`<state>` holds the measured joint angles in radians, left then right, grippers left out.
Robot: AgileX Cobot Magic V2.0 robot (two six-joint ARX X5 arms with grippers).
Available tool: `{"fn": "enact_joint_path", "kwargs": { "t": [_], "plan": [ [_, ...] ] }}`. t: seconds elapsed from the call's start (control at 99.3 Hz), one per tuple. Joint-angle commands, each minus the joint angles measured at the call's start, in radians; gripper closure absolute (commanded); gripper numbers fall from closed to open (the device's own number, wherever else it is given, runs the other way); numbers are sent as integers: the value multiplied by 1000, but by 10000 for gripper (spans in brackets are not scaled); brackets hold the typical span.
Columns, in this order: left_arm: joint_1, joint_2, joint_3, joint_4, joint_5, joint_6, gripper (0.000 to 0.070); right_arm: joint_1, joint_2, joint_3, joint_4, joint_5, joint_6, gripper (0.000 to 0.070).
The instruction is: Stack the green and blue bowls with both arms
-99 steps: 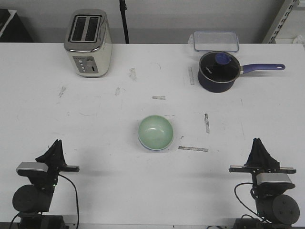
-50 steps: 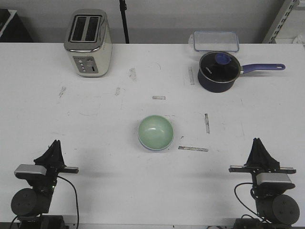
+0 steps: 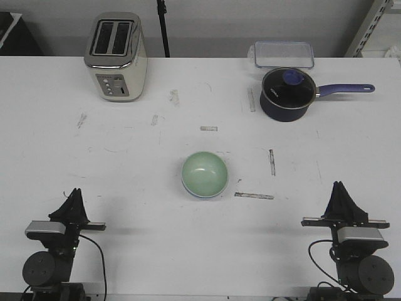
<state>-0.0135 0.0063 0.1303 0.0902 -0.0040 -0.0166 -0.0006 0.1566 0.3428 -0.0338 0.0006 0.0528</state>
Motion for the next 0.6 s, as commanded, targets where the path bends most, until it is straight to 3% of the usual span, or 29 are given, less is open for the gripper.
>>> {"fn": "enact_joint_path", "kwargs": {
  "t": [0.0, 0.252, 0.594],
  "plan": [
    [1, -3, -18, 36, -4, 6, 699, 0, -2, 1, 11, 0, 10, 685],
    [1, -3, -120, 106, -5, 5, 699, 0, -5, 1, 11, 0, 10, 685],
    [0, -3, -118, 84, -4, 5, 699, 0, -5, 1, 11, 0, 10, 685]
  ]
}}
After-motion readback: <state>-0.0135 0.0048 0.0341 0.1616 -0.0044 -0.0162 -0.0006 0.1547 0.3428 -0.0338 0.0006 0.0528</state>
